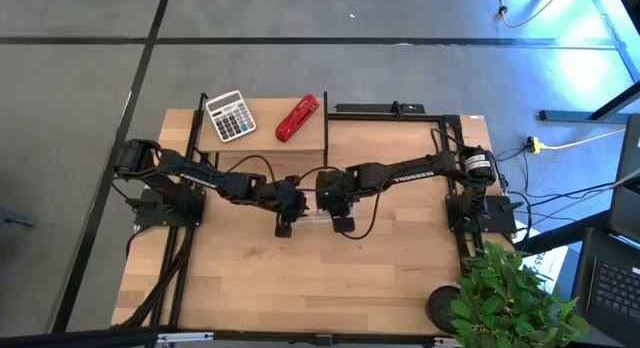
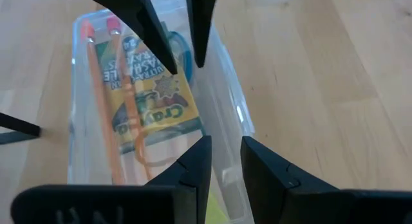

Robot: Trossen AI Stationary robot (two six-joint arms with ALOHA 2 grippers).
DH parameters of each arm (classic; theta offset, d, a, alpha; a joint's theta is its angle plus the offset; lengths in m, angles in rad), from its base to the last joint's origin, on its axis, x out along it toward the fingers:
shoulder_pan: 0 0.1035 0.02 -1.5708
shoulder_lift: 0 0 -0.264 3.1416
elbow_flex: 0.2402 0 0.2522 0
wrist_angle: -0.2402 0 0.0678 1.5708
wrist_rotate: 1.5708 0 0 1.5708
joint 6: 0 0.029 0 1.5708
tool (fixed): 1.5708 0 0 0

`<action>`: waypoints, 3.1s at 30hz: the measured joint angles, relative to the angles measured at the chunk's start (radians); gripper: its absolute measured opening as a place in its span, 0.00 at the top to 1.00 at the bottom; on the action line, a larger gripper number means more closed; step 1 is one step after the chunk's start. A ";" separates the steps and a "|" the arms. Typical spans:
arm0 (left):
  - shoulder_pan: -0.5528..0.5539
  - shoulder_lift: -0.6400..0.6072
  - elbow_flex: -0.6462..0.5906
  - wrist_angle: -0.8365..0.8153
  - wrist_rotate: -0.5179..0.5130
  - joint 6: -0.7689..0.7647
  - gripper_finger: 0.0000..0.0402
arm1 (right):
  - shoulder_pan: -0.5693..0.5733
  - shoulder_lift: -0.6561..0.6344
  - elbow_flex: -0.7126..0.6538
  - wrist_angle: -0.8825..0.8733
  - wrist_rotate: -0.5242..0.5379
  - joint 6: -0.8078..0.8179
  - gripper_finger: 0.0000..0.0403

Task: Pack school essentials
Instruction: Close the supply box

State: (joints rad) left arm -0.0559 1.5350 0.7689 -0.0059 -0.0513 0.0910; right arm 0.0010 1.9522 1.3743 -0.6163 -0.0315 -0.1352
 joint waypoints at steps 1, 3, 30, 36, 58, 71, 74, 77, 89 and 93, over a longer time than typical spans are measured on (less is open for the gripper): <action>0.000 0.004 0.000 -0.001 0.000 0.001 0.81 | 0.000 0.000 0.000 0.000 0.000 0.000 0.78; 0.000 0.018 0.000 -0.004 0.006 0.002 0.81 | 0.000 0.000 0.000 0.000 0.000 0.002 0.78; 0.001 0.106 0.008 0.015 0.014 0.019 0.81 | 0.016 -0.038 -0.005 0.004 0.011 -0.059 0.78; 0.001 0.106 0.007 0.015 0.014 0.019 0.81 | 0.043 -0.043 -0.006 -0.005 0.011 -0.095 0.78; 0.002 0.106 0.006 0.016 0.001 0.016 0.81 | 0.068 -0.050 0.015 0.022 0.060 -0.137 0.78; 0.002 0.107 0.006 0.018 0.013 0.015 0.81 | 0.033 -0.050 -0.110 0.141 -0.005 -0.104 0.78; 0.002 0.107 0.006 0.018 0.012 0.015 0.81 | 0.033 -0.048 -0.109 0.142 -0.004 -0.102 0.78; 0.002 0.107 0.006 0.018 0.010 0.016 0.81 | 0.033 -0.047 -0.093 0.138 -0.005 -0.104 0.78; 0.002 0.021 -0.003 -0.039 -0.014 0.016 0.81 | 0.032 -0.049 -0.029 0.091 0.014 -0.110 0.78; 0.002 0.011 -0.003 -0.052 -0.014 0.005 0.81 | 0.033 -0.049 -0.029 0.078 0.014 -0.110 0.78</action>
State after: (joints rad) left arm -0.0544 1.5465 0.7662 -0.0582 -0.0654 0.0965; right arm 0.0338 1.9034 1.3457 -0.5382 -0.0177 -0.2451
